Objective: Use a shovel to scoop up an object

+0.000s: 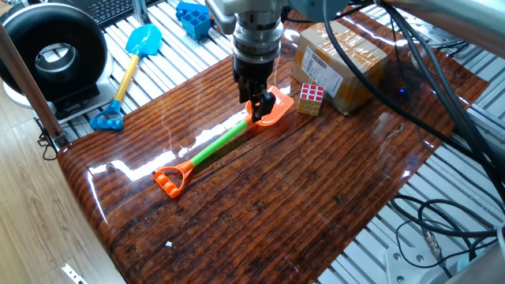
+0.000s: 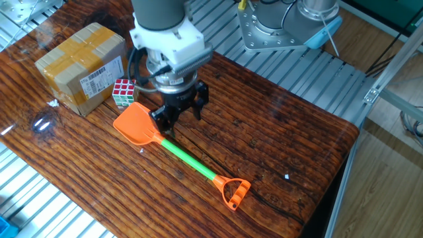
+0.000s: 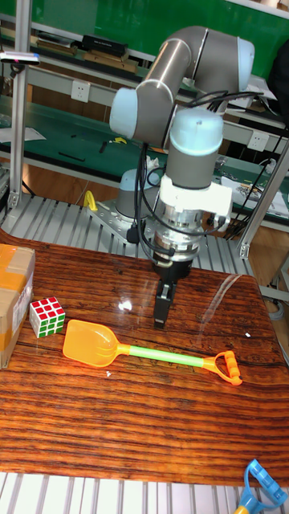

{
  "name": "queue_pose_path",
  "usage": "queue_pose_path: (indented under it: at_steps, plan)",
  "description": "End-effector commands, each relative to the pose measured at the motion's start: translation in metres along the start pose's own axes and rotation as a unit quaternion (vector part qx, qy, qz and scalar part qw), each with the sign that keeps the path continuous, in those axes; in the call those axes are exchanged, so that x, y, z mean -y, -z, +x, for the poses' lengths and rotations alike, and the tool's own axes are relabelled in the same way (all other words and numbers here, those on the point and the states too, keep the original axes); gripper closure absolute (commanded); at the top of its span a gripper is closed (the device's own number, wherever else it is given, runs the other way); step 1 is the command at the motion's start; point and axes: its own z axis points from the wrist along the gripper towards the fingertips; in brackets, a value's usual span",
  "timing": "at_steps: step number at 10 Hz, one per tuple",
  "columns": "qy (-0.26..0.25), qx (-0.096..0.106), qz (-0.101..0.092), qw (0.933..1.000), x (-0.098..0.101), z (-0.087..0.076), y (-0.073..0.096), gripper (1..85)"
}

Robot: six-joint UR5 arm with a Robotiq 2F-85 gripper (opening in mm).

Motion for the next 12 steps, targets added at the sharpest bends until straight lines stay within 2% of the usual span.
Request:
queue_pose_path:
  at_steps: [1, 3, 6, 9, 12]
  plan:
    - [-0.001, 0.000, 0.010, 1.0000, 0.013, -0.004, -0.018, 18.0]
    - [0.000, -0.005, 0.013, 0.9999, 0.015, -0.002, -0.025, 18.7]
    - [0.001, -0.007, 0.013, 0.9999, 0.016, -0.001, -0.026, 19.7]
    - [0.001, -0.016, -0.002, 0.9999, 0.009, 0.005, -0.024, 19.7]
    - [0.001, -0.036, -0.020, 0.9992, 0.000, 0.015, -0.023, 19.7]
